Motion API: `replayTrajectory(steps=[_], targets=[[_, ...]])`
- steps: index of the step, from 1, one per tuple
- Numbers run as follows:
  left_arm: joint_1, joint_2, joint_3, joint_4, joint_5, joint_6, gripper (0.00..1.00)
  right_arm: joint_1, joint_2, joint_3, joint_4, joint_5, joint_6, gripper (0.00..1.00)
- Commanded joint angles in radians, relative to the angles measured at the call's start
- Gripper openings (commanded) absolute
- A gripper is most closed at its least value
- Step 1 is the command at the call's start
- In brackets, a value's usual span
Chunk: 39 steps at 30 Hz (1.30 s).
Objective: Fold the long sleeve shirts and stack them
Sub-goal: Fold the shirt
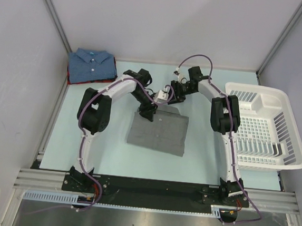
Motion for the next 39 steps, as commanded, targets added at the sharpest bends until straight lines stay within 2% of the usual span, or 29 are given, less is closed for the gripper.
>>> replayTrajectory(steps=[1,4,6,7,9,10,13,18,25,31,39], targets=[[-0.015,0.017,0.042,-0.075,0.014,0.029,0.56,0.013,0.005,-0.006,0.034,-0.016,-0.021,0.58],[-0.019,0.027,0.067,-0.094,0.016,0.023,0.48,0.017,0.015,-0.011,0.01,-0.003,-0.071,0.58],[-0.019,0.032,0.087,-0.097,0.016,0.015,0.39,0.017,0.018,-0.017,0.007,-0.003,-0.084,0.54],[-0.019,0.032,0.097,-0.095,0.017,0.014,0.31,0.019,0.019,-0.023,0.005,-0.004,-0.088,0.47],[-0.019,0.032,0.111,-0.095,0.019,0.003,0.22,0.019,0.024,-0.018,-0.006,-0.016,-0.099,0.39],[-0.019,0.034,0.127,-0.091,0.019,-0.005,0.14,0.019,0.025,-0.02,-0.013,-0.019,-0.113,0.32],[-0.019,0.038,0.148,-0.081,0.005,-0.025,0.0,0.024,0.025,-0.018,-0.027,-0.016,-0.143,0.29],[-0.018,0.058,0.183,-0.071,-0.03,-0.037,0.0,0.02,0.033,-0.009,-0.019,-0.015,-0.154,0.19],[-0.016,0.069,0.217,-0.013,-0.07,-0.074,0.0,0.025,0.036,-0.005,-0.038,-0.045,-0.177,0.0],[-0.004,0.061,0.214,0.121,-0.092,-0.16,0.0,0.028,0.033,-0.003,-0.044,-0.05,-0.202,0.0],[-0.004,0.064,0.202,0.25,-0.127,-0.18,0.0,0.027,0.042,0.015,-0.055,-0.065,-0.211,0.0]])
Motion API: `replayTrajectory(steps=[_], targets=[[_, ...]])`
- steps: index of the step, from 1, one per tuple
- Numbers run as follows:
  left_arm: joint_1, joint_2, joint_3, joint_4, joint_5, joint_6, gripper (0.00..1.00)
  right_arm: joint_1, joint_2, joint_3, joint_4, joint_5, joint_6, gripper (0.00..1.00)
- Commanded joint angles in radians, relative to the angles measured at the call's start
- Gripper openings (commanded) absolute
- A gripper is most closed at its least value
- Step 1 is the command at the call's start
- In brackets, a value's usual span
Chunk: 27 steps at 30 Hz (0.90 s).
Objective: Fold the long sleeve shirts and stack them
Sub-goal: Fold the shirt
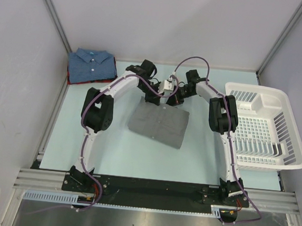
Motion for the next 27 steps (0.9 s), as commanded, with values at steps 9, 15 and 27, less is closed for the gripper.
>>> replayTrajectory(steps=[9,15,27], targets=[[0.007,0.019,0.031,0.209,-0.044,-0.032,0.0,-0.005,0.029,0.078,-0.029,-0.019,-0.026,0.0],[0.007,0.039,0.016,0.209,-0.09,-0.004,0.02,-0.042,0.019,0.169,-0.051,0.11,-0.061,0.19],[0.011,0.048,0.053,0.275,-0.147,-0.096,0.41,-0.059,-0.164,0.155,-0.131,0.225,-0.069,0.75]])
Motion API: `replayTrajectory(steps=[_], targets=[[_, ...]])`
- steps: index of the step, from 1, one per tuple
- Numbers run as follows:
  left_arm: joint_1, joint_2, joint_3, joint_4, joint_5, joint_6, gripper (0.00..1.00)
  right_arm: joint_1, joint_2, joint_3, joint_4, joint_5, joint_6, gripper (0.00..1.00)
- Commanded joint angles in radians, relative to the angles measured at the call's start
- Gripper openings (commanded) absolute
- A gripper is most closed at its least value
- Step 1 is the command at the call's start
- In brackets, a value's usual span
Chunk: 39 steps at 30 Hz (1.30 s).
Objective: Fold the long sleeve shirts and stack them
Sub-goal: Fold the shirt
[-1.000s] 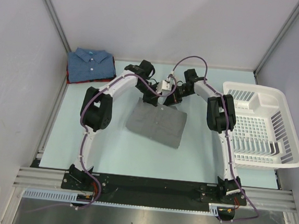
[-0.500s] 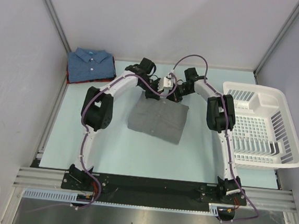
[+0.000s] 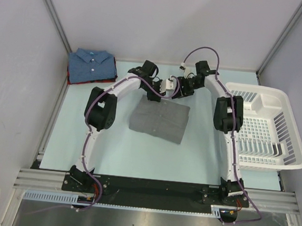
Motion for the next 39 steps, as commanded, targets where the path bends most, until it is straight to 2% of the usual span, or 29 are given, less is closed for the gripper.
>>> replayTrajectory(steps=[1,2,3,4,5,6,7,8,13,14,16,17,18,19,20,21,22,24,25,26,28,29,31,32,34,39], targets=[[0.012,-0.026,0.061,0.057,-0.041,-0.086,0.46,0.016,-0.185,-0.014,-0.043,0.042,-0.01,0.82],[0.018,-0.058,0.065,0.063,-0.047,-0.116,0.55,0.018,-0.234,-0.046,-0.039,0.048,-0.008,0.89],[0.034,-0.08,0.067,0.073,-0.053,-0.177,0.6,0.018,-0.256,-0.06,-0.034,0.065,-0.008,0.99],[0.043,-0.103,0.064,0.077,-0.05,-0.209,0.64,0.015,-0.277,-0.068,-0.031,0.071,-0.008,1.0],[0.052,-0.136,0.056,0.089,-0.053,-0.246,0.78,0.012,-0.314,-0.069,-0.028,0.076,0.002,1.0],[0.072,-0.202,0.027,0.096,-0.05,-0.319,0.85,0.0,-0.33,-0.071,-0.027,0.071,0.01,1.0],[0.078,-0.244,0.012,0.098,-0.05,-0.353,0.98,-0.002,-0.349,-0.07,-0.027,0.067,0.016,1.0],[0.084,-0.284,-0.006,0.101,-0.052,-0.382,0.99,-0.002,-0.369,-0.073,-0.022,0.067,0.019,1.0],[0.06,-0.613,-0.229,0.165,-0.148,-0.413,0.99,0.032,-0.564,-0.158,0.088,0.137,-0.011,1.0],[0.058,-0.656,-0.258,0.187,-0.164,-0.435,0.99,0.033,-0.601,-0.181,0.157,0.14,-0.02,1.0],[0.06,-0.757,-0.35,0.211,-0.165,-0.449,1.0,0.035,-0.719,-0.353,0.316,0.149,0.065,1.0],[0.058,-0.782,-0.385,0.246,-0.167,-0.511,0.99,0.035,-0.759,-0.435,0.472,0.152,0.112,1.0],[0.058,-0.798,-0.443,0.248,-0.15,-0.539,0.99,0.032,-0.791,-0.503,0.522,0.146,0.168,1.0],[0.058,-0.81,-0.467,0.235,-0.112,-0.535,1.0,0.029,-0.848,-0.651,0.568,0.111,0.299,1.0],[0.058,-0.803,-0.473,0.11,0.058,-0.431,0.99,0.026,-0.86,-0.713,0.663,0.047,0.335,1.0],[0.06,-0.787,-0.464,0.034,0.125,-0.394,0.99,0.029,-0.871,-0.758,0.68,-0.063,0.39,1.0],[0.061,-0.781,-0.468,-0.013,0.188,-0.39,1.0,0.042,-0.879,-0.821,0.687,-0.088,0.48,1.0],[0.089,-0.818,-0.568,-0.005,0.378,-0.482,0.99,0.116,-0.893,-0.849,0.623,-0.092,0.502,1.0],[0.097,-0.847,-0.63,0.051,0.429,-0.543,0.99,0.139,-0.908,-0.867,0.609,-0.09,0.513,1.0],[0.1,-0.918,-0.763,0.198,0.466,-0.665,0.99,0.16,-0.958,-0.954,0.643,-0.102,0.563,1.0],[0.095,-0.963,-0.884,0.34,0.541,-0.787,0.99,0.222,-1.012,-1.057,0.741,-0.09,0.657,1.0],[0.095,-0.971,-0.972,0.459,0.574,-0.918,1.0,0.24,-1.035,-1.148,0.865,-0.101,0.767,1.0],[0.094,-0.957,-1.037,0.561,0.623,-1.055,0.99,0.289,-1.029,-1.185,0.909,-0.108,0.846,1.0],[0.094,-0.95,-1.094,0.68,0.626,-1.19,0.99,0.298,-1.028,-1.198,0.936,-0.105,0.872,1.0],[0.094,-0.927,-1.146,0.871,0.608,-1.362,0.99,0.32,-1.038,-1.246,0.977,-0.096,0.898,1.0],[0.094,-0.769,-1.169,1.044,0.568,-1.542,1.0,0.314,-0.954,-1.281,1.033,-0.14,0.921,1.0]])
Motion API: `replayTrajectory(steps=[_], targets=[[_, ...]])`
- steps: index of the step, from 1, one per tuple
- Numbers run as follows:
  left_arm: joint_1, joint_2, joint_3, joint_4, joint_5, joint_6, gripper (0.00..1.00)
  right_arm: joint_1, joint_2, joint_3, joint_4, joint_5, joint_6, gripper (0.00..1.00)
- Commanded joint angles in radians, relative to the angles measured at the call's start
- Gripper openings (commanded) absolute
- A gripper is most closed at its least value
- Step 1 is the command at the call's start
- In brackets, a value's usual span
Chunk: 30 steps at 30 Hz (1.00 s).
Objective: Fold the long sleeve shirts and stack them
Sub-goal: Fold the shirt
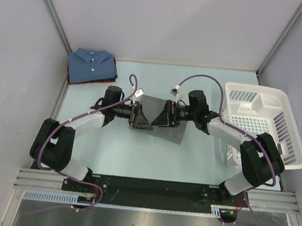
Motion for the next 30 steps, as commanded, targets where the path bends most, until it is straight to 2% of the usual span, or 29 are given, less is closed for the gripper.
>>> replayTrajectory(steps=[1,4,9,14,16,20,23,27,29,30], targets=[[0.002,0.108,0.007,0.339,0.02,-0.333,0.99,-0.014,0.037,-0.022,0.155,-0.071,0.082,1.0],[0.002,0.178,0.01,0.411,-0.001,-0.41,0.99,-0.033,0.08,-0.054,0.19,-0.105,0.099,1.0],[0.017,0.277,0.021,0.4,-0.035,-0.418,1.0,-0.071,0.183,-0.119,0.234,-0.144,0.107,1.0],[0.114,0.418,-0.016,0.343,-0.105,-0.319,0.99,-0.165,0.264,-0.192,0.191,-0.085,0.012,1.0],[0.164,0.465,-0.004,0.295,-0.104,-0.25,1.0,-0.197,0.307,-0.2,0.134,-0.064,-0.045,1.0],[0.235,0.556,0.02,0.225,-0.089,-0.217,0.99,-0.258,0.33,-0.206,0.085,-0.049,-0.088,1.0],[0.275,0.535,0.013,0.115,-0.081,-0.164,0.99,-0.286,0.316,-0.176,-0.03,-0.047,-0.147,1.0],[0.313,0.345,-0.013,-0.037,-0.008,0.011,0.99,-0.303,0.221,-0.061,-0.263,-0.113,-0.256,1.0],[0.315,0.259,0.013,-0.14,0.061,0.089,0.99,-0.289,0.168,-0.009,-0.318,-0.137,-0.257,1.0],[0.31,0.225,0.023,-0.151,0.08,0.12,0.99,-0.282,0.128,0.028,-0.307,-0.162,-0.196,1.0]])
